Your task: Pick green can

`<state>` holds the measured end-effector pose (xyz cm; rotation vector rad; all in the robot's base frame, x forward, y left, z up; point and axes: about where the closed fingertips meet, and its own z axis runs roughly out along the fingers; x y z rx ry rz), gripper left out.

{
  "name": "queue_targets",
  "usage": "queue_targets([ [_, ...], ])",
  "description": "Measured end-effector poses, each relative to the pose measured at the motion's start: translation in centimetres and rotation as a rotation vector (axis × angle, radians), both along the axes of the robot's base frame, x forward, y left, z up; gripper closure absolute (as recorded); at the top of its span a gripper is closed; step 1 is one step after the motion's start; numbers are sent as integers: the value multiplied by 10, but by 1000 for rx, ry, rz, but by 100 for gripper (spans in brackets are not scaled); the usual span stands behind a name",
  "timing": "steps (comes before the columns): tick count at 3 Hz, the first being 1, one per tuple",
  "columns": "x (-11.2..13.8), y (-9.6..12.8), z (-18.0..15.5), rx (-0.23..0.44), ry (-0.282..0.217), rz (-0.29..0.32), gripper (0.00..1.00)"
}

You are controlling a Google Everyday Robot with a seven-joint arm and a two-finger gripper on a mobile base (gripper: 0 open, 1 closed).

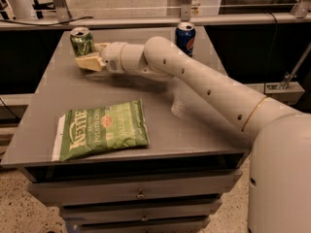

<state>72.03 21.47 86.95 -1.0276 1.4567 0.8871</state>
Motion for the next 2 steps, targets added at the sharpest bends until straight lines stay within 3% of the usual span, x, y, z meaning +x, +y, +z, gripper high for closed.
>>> queue_targets([
  [1, -54, 8, 19, 26, 25, 95, 88],
  [2, -103, 7, 49, 52, 43, 197, 100],
])
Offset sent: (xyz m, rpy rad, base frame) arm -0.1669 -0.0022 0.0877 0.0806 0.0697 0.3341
